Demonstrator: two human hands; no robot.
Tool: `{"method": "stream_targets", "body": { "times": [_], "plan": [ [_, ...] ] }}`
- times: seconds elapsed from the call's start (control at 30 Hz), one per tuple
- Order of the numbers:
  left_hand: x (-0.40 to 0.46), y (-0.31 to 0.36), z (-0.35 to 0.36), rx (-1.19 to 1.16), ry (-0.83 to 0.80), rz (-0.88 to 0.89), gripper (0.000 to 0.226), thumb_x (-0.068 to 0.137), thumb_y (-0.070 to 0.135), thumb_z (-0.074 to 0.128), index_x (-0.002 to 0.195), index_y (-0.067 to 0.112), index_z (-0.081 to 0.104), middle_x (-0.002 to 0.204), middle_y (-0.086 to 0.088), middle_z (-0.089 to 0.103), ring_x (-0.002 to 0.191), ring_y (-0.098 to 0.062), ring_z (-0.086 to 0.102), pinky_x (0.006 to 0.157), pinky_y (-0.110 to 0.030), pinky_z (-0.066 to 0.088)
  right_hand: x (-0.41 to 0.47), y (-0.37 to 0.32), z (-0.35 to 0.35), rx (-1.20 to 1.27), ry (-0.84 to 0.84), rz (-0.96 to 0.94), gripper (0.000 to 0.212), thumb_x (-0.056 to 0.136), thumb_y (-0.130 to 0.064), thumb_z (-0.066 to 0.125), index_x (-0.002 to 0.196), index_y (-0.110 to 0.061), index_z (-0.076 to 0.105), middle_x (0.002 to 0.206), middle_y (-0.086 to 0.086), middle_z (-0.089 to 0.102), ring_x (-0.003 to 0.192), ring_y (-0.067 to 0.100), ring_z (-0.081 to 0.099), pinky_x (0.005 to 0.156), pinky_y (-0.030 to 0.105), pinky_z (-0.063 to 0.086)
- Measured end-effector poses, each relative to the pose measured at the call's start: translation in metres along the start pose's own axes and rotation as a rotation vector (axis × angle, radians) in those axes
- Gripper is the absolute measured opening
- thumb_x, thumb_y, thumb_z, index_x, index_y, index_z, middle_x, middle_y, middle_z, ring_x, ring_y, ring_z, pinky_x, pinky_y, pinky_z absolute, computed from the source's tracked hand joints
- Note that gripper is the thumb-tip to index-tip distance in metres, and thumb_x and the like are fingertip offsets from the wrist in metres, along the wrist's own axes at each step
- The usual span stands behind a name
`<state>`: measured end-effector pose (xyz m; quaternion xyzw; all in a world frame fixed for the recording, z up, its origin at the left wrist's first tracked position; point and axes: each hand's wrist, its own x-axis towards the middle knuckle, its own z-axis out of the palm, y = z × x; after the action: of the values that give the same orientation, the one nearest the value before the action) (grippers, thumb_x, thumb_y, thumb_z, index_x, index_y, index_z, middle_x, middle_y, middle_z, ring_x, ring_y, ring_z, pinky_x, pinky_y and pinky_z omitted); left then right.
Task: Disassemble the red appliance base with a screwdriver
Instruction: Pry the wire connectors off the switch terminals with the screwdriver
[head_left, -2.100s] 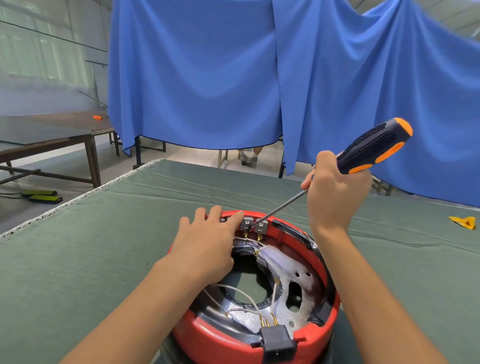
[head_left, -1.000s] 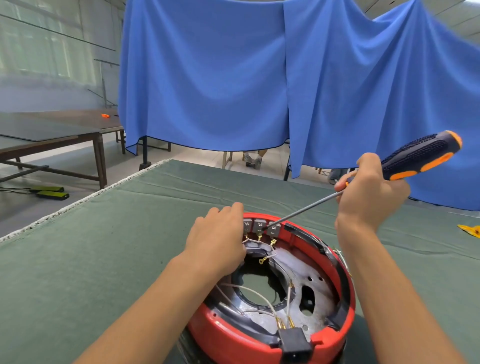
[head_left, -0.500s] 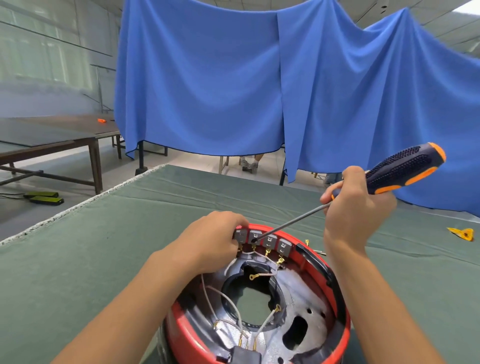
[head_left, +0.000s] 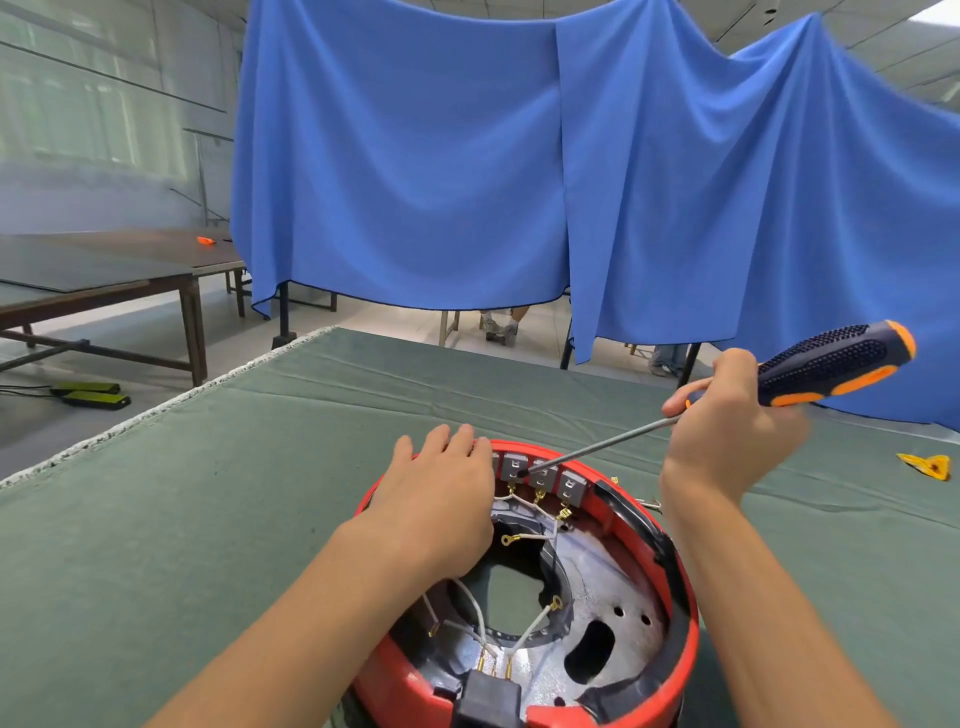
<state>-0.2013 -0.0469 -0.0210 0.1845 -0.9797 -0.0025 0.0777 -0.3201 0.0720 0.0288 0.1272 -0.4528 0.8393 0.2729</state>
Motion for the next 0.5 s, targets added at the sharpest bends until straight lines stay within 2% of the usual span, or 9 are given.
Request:
{"method": "stream_targets", "body": {
  "times": [0.13,0.3,0.4,0.5],
  "plan": [
    [-0.0007,0.0018,0.002,0.038,-0.057,-0.015,0.068,0.096,0.028,0.041,0.149,0.012,0.003,0.158,-0.008,0.0,0.144,-0.027,0.005,0.114,-0.049,0.013,-0.0006,0.0004,0.0006,0.023,-0.013,0.0,0.036,0.077,-0.01,0.05,0.047,-0.021,0.035,0.03,-0.009,0.037,0.032,0.016,0.042,0.041,0.018,0.031],
    [0.0029,-0.0012,0.0057,-0.014,-0.019,0.008,0.068,0.097,0.033,0.039,0.15,0.019,0.0,0.159,-0.004,-0.004,0.145,-0.023,0.0,0.116,-0.045,0.009,-0.001,-0.0014,0.0005,0.058,-0.052,0.016,0.037,0.072,-0.012,0.049,0.039,-0.025,0.037,0.03,-0.009,0.036,0.031,0.015,0.039,0.04,0.017,0.028],
    [0.0052,-0.0041,0.0055,-0.062,-0.002,0.03,0.067,0.096,0.036,0.039,0.15,0.022,0.002,0.159,-0.001,-0.001,0.145,-0.019,0.001,0.117,-0.041,0.009,-0.0035,-0.0016,0.0004,0.049,-0.063,-0.007,0.032,0.072,-0.011,0.049,0.047,-0.022,0.033,0.031,-0.009,0.035,0.032,0.017,0.038,0.04,0.016,0.029],
    [0.006,-0.0042,0.0029,-0.116,0.036,0.036,0.064,0.094,0.032,0.043,0.149,0.024,0.013,0.158,0.0,0.011,0.143,-0.019,0.01,0.114,-0.039,0.015,-0.0059,-0.0029,0.0014,0.048,-0.075,-0.036,0.038,0.073,-0.012,0.049,0.038,-0.026,0.044,0.031,-0.008,0.038,0.032,0.017,0.039,0.04,0.016,0.032]
  ]
}}
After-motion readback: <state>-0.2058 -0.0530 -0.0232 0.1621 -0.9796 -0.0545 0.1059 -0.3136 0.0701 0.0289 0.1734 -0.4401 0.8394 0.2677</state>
